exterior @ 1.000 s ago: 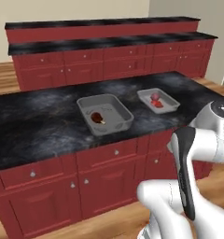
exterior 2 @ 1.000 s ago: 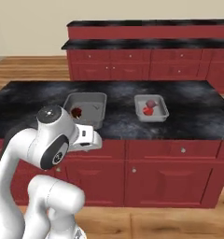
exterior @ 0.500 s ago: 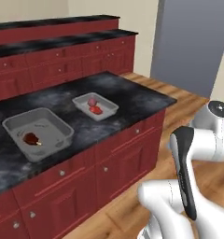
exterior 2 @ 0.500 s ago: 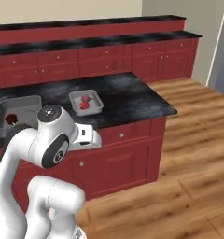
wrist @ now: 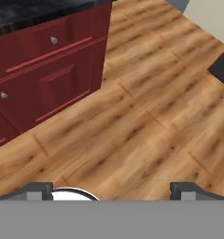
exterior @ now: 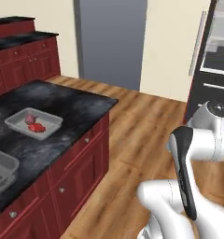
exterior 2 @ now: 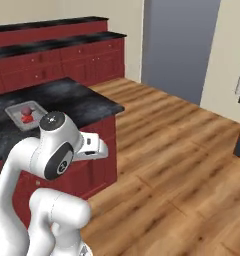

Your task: Place one onion and one steak in each tupperware on the nearby counter, to pack two identical lunches.

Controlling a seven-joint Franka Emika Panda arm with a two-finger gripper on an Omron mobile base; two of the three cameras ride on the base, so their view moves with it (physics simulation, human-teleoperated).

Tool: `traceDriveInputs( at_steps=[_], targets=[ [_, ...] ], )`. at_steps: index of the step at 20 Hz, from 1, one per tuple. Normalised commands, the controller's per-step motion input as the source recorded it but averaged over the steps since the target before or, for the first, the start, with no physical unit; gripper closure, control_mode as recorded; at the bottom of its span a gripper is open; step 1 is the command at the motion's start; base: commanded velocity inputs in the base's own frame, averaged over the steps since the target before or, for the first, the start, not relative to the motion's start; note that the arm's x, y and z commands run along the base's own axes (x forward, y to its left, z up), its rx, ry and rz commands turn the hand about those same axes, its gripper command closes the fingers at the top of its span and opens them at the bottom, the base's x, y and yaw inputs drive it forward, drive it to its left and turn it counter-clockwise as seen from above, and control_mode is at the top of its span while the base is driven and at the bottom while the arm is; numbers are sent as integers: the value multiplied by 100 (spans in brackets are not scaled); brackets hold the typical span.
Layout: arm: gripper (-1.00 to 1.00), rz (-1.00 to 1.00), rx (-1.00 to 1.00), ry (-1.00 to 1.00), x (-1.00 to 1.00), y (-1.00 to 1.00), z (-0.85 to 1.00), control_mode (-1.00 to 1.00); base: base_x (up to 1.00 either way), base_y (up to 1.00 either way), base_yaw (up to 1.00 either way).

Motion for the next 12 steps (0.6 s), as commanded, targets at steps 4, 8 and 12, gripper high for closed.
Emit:
traceDriveInputs(
  at_steps=[4,8,12],
  targets=[
    [-100,0,0,0,0,0,0,100,0,-28,-69],
    [-100,0,0,0,0,0,0,100,0,-25,-67],
    [-100,0,0,0,0,0,0,100,0,-16,-65]
  ],
)
